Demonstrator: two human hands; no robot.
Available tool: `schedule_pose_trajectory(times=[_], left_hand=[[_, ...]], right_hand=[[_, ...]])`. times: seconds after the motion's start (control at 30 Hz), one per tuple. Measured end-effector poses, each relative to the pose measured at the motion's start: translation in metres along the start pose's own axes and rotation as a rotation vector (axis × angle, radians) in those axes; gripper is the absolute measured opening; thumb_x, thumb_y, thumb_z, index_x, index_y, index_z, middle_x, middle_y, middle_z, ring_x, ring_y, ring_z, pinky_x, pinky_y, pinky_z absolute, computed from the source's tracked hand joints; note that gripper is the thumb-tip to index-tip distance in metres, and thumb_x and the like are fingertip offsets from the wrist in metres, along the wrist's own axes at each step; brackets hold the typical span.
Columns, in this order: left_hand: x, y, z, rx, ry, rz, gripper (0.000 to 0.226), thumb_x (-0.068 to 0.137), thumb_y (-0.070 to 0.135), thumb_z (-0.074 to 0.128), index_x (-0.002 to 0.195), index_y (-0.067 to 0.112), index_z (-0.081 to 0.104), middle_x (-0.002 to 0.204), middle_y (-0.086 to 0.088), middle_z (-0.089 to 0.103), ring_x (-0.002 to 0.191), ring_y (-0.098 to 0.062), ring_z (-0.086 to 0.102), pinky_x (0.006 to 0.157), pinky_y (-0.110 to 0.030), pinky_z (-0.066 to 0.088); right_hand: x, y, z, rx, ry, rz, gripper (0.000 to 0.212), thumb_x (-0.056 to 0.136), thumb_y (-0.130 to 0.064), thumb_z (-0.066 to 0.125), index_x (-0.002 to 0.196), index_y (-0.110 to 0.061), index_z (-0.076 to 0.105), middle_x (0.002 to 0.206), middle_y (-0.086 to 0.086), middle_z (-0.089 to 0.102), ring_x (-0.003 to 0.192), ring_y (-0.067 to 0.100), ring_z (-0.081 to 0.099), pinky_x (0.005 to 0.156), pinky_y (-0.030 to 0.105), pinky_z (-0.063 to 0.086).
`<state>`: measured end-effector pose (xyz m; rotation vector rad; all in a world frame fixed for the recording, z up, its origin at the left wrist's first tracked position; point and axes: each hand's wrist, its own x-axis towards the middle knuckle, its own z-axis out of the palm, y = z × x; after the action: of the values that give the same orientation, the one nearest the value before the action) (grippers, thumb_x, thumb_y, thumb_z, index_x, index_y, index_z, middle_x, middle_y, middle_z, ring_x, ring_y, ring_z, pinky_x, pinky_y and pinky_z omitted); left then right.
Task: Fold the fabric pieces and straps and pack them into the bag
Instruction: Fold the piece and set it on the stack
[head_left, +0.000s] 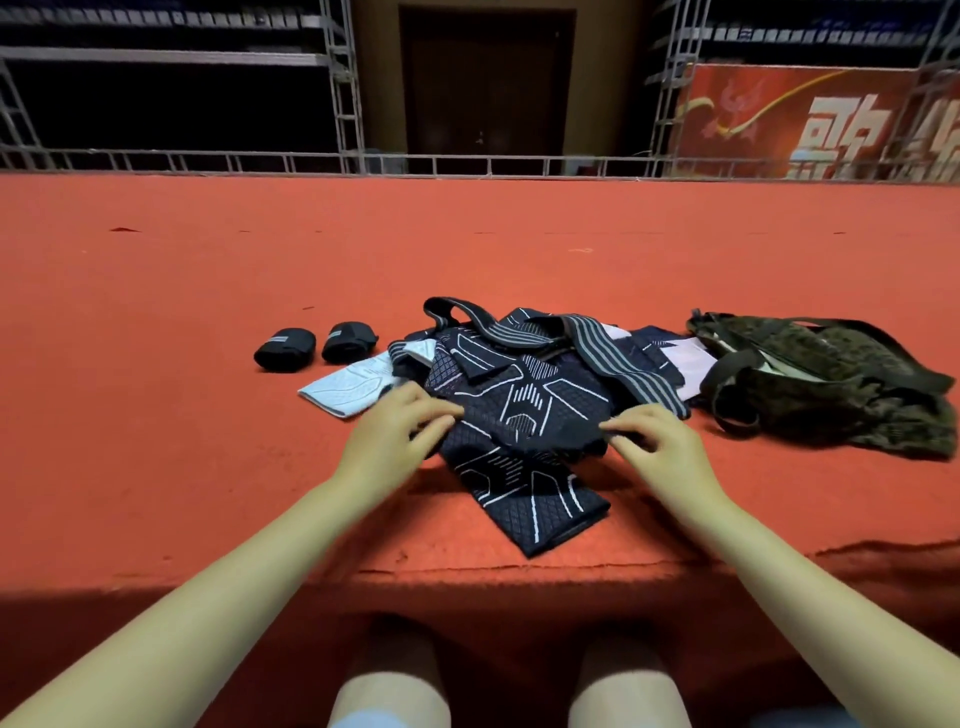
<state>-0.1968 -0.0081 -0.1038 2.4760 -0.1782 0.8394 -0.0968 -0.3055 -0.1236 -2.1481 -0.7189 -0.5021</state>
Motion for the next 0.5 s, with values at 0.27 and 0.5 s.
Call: schedule_pose_trajectory(times=[0.27, 0.5], left_hand=[[-0.040, -0.013, 0.027, 0.168, -0.256, -0.173, 0.024, 0.092, 0.041, 0.051, 0.097, 0.027, 0.069, 0.088, 0.006, 0.058, 0.092, -0.016, 0.055, 0.081, -0.033, 0.045], [-0.039, -0.023, 0.043, 0.352, -0.256, -0.332, 0.047, 0.090, 0.053, 0.049, 0.131, 0.032, 0.051, 0.127, 0.002, 0.047, 0.124, -0.019, 0.037, 0.106, -0.037, 0.025]], right_hand=[[-0.018, 0.011, 0.019, -0.094, -0.154, 0.127, 0.015, 0.088, -0.025, 0.065, 0.078, -0.019, 0.073, 0.088, -0.005, 0.063, 0.094, 0.016, 0.056, 0.085, 0.026, 0.039], [-0.009, 0.017, 0.029, -0.273, -0.144, 0.245, 0.032, 0.078, -0.023, 0.072, 0.108, -0.015, 0.067, 0.102, 0.004, 0.061, 0.098, 0.024, 0.058, 0.084, 0.033, 0.045]])
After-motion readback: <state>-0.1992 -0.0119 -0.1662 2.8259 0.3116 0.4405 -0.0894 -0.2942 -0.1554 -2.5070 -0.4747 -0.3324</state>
